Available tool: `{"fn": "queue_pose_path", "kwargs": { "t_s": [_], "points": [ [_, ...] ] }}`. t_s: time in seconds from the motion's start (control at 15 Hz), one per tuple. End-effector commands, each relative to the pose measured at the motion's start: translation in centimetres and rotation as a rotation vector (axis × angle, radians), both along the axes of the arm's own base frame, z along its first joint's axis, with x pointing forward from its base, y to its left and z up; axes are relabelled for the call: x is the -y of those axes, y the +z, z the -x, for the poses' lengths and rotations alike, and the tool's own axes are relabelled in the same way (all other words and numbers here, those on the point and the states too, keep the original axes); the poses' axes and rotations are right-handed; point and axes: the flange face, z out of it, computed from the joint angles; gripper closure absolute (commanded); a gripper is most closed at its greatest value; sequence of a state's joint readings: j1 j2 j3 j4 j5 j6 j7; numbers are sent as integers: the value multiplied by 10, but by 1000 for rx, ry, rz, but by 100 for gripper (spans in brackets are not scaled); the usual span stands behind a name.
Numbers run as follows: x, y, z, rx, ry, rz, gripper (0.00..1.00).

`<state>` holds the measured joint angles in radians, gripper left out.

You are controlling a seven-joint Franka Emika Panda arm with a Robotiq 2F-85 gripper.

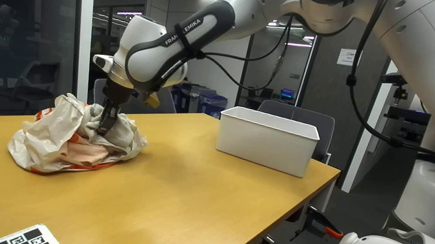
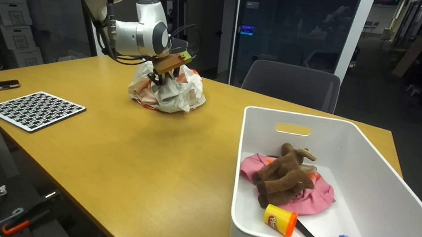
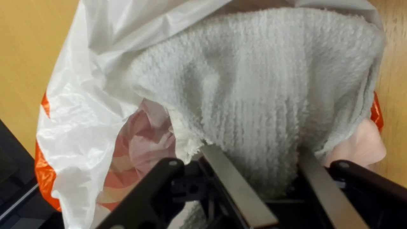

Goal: Pick up the light pink shirt and white towel from the basket and put it on the table then pick up the pink shirt and white towel from the table and put them in the plastic bag one by one

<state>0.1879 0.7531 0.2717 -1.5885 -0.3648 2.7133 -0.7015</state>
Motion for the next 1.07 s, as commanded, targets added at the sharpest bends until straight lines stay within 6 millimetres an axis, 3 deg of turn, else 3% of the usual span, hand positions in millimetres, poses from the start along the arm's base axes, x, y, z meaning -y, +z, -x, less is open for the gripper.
{"fn": "queue_pose_path", "kwargs": {
  "t_s": [0.0,0.27,0.33,1.0],
  "points": [
    [16,-2,-16,-12,-9,-63,34],
    [32,8,-24,-47,-71,-96,4],
    [35,12,-26,-48,-92,-111,0],
    [51,52,-33,-112,-268,-145,0]
  ]
}}
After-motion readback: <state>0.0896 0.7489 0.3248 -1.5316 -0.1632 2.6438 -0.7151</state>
